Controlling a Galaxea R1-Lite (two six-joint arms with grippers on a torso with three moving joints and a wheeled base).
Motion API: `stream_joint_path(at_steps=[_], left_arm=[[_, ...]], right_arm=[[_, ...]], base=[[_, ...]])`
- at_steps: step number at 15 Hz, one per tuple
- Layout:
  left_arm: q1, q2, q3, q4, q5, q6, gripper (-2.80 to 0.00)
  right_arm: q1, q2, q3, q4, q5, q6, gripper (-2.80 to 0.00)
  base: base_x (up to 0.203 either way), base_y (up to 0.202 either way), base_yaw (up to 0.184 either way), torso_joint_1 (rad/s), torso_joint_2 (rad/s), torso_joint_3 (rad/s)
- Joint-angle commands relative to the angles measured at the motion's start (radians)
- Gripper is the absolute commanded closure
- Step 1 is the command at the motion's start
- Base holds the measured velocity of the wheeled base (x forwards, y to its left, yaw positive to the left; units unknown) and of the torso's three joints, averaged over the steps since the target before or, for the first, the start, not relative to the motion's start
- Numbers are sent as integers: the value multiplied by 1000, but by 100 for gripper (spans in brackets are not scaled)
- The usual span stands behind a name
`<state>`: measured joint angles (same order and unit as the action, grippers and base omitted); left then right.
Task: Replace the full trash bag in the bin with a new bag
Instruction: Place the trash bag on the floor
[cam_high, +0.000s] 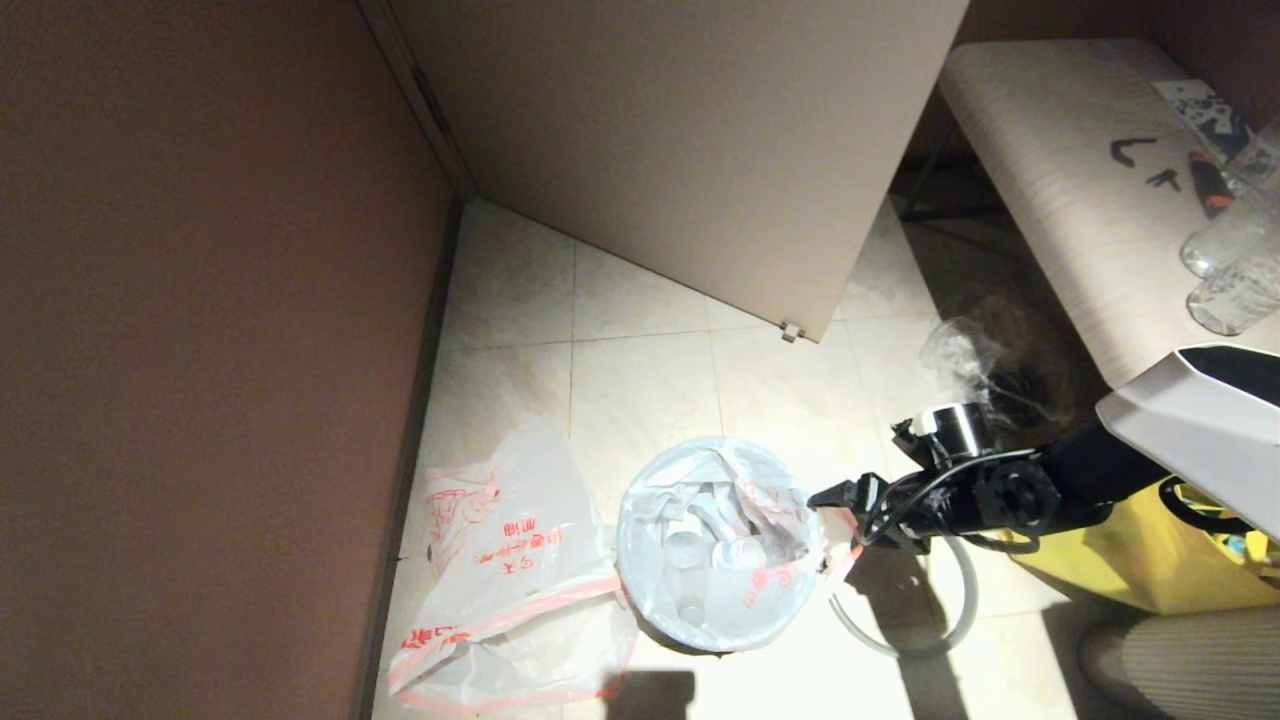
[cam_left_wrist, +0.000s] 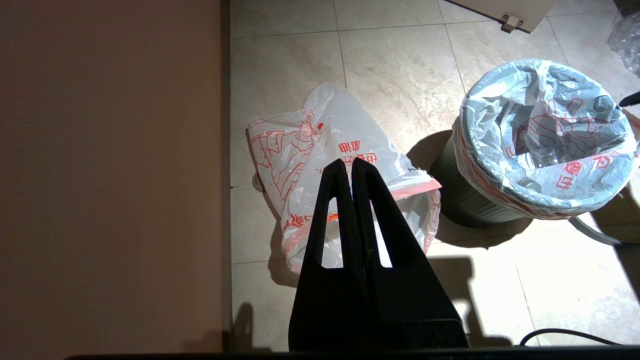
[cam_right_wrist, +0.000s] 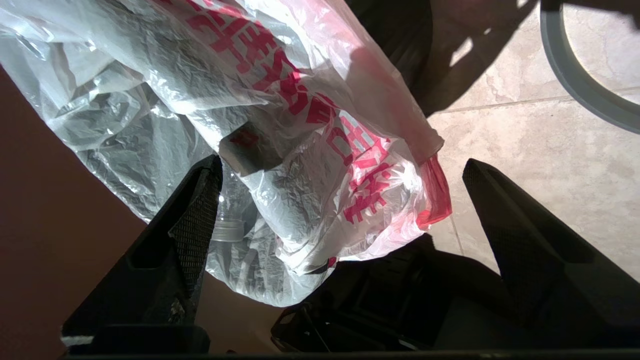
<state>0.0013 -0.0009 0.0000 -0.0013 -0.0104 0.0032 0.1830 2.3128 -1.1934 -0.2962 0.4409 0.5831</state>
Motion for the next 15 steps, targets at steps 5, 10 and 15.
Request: stream_joint_path(at_steps=[5, 10, 15], left_arm=[[0, 1, 2, 0, 0, 0, 0], [0, 1, 2, 0, 0, 0, 0], [0, 1, 2, 0, 0, 0, 0]], right_arm=[[11, 6, -5, 4, 33, 8, -280], [12, -21, 2, 8, 175, 49, -280], [22, -16, -31, 21, 241, 62, -280]], base=[[0, 0, 0, 0, 0, 0], [0, 0, 0, 0, 0, 0], [0, 0, 0, 0, 0, 0]])
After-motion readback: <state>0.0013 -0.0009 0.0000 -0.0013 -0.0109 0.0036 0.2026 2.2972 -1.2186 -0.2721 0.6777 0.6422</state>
